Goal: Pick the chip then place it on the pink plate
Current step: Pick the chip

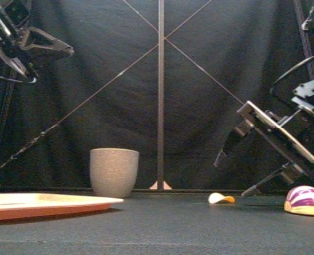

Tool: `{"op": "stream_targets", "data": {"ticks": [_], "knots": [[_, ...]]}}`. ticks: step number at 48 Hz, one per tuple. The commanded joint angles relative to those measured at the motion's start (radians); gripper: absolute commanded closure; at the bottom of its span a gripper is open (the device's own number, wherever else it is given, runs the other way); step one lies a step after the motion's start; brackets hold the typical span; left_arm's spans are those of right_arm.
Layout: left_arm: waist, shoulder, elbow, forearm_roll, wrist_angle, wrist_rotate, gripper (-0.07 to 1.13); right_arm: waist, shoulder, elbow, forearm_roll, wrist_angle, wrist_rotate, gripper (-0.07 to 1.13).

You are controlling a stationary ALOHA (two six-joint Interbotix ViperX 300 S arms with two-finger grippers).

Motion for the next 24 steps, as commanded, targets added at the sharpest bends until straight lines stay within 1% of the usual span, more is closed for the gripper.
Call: {"op": "stream_targets", "data": {"ticks": [1, 8, 24], "knots": [[0.0, 0.005, -0.015, 0.0, -0.014, 0.0, 1.06, -0.017, 0.026, -0.031, 0.006, -0.005, 0.009, 0.08], [-0.006, 0.0, -0.015, -0.002, -0.014, -0.002, 1.06, -0.04, 0.069, -0.044, 0.018, -0.006, 0.008, 0.08], [-0.017, -0.003, -0.015, -0.002, -0.014, -0.003, 1.06, -0.101, 0.123, -0.089, 0.012, -0.002, -0.008, 0.08]]}}
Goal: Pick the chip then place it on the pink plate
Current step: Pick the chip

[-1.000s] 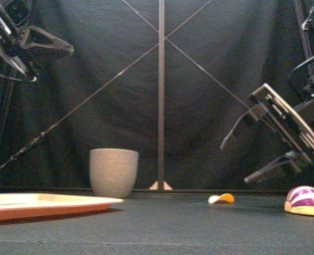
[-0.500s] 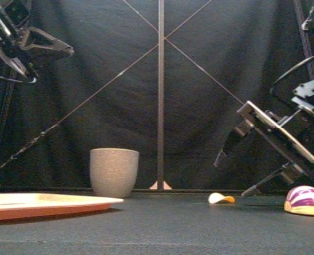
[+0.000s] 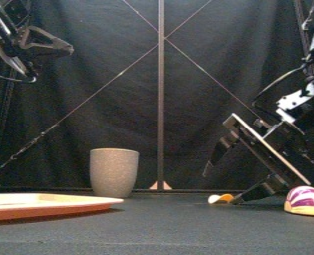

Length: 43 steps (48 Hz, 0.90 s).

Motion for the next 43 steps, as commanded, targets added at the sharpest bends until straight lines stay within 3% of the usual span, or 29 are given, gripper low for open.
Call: {"op": "stream_targets", "data": {"ticks": [1, 17, 35, 43], "knots": [[-0.005, 0.0, -0.014, -0.002, -0.008, 0.0, 1.06, -0.041, 0.011, -0.011, 0.002, 0.005, -0.002, 0.08], [-0.005, 0.0, -0.012, -0.002, -0.008, 0.0, 1.06, -0.075, 0.055, -0.017, 0.0, 0.005, -0.005, 0.11], [-0.005, 0.0, -0.011, -0.002, -0.009, 0.0, 1.06, -0.083, 0.077, -0.011, 0.0, 0.006, -0.005, 0.51], [-0.005, 0.0, -0.011, -0.002, -0.008, -0.002, 1.06, -0.078, 0.072, -0.015, -0.006, 0.006, -0.005, 0.58]]}}
